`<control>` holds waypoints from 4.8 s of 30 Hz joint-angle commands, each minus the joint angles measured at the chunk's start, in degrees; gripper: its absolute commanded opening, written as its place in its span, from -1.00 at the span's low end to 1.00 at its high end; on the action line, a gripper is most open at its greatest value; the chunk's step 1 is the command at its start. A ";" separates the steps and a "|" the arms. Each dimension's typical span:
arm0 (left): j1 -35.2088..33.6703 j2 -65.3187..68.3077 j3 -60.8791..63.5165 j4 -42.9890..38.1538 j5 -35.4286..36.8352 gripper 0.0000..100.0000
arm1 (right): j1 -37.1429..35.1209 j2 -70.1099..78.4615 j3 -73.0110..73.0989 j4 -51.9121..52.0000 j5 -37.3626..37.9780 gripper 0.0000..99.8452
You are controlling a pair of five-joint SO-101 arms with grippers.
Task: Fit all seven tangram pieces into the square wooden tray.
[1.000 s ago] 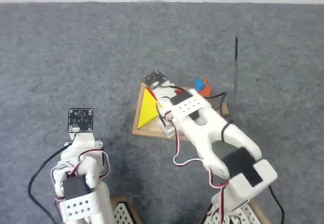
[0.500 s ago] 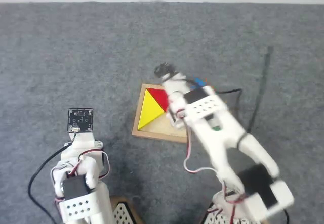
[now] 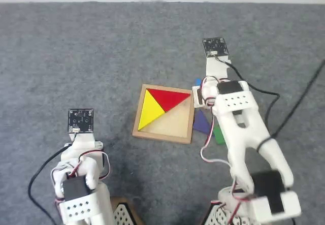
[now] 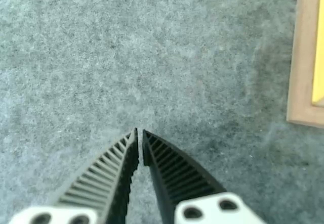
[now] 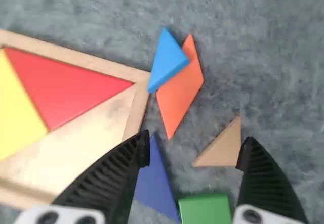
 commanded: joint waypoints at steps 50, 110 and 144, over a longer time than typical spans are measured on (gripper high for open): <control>-0.18 -1.05 -0.48 0.26 -0.53 -0.97 | 6.55 20.18 -22.24 4.18 -3.08 -0.49; -0.18 -1.05 -0.48 0.26 -0.53 -0.97 | 8.04 25.89 -22.59 1.71 -1.76 -0.49; -0.18 -1.05 -0.48 0.26 -0.53 -0.97 | 7.43 24.31 -25.32 3.74 -1.76 -0.49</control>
